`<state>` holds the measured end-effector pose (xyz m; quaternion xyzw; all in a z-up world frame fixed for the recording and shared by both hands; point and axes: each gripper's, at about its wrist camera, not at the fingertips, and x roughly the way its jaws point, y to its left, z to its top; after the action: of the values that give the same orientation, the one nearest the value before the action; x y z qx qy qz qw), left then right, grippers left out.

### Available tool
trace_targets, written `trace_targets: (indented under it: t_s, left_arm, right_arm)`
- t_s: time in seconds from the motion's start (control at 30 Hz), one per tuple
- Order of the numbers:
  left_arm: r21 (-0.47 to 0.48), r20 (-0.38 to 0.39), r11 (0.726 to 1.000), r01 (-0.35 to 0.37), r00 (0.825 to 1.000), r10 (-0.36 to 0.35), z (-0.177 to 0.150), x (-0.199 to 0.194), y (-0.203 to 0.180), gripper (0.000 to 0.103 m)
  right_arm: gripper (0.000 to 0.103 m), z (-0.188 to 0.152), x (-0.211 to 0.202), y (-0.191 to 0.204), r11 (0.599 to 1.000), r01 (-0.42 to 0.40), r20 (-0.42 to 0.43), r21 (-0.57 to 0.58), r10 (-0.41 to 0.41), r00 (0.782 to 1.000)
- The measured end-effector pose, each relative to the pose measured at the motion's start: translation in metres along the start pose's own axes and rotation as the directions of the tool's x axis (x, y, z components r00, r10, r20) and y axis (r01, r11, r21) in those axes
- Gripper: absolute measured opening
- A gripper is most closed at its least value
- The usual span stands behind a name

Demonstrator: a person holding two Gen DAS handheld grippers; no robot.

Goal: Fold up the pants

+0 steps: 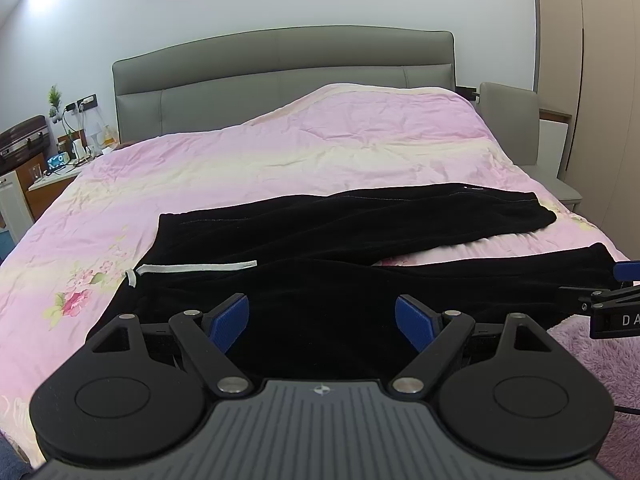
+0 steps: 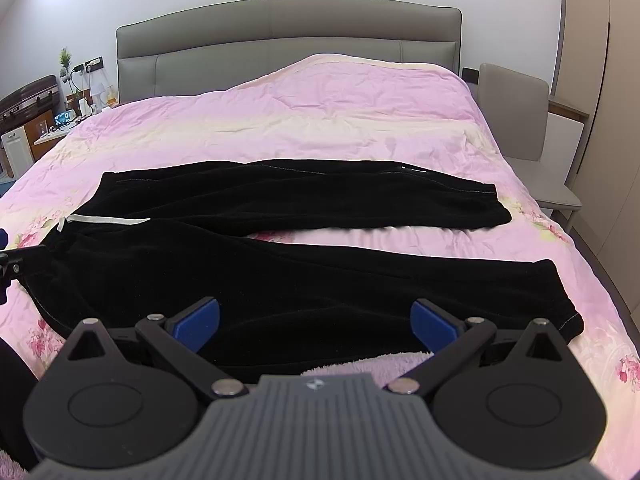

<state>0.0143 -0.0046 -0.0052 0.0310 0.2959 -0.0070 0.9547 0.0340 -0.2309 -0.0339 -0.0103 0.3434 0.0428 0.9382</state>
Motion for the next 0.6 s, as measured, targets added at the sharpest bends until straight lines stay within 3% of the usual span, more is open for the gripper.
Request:
trace_targets:
  t_s: [0.6]
  left_arm:
    - [-0.003, 0.000, 1.000, 0.003, 1.000, -0.003, 0.0003, 0.0006, -0.0016, 0.097]
  right_arm:
    - [0.098, 0.0015, 0.0014, 0.0016, 1.000, -0.002, -0.005, -0.012, 0.002, 1.000]
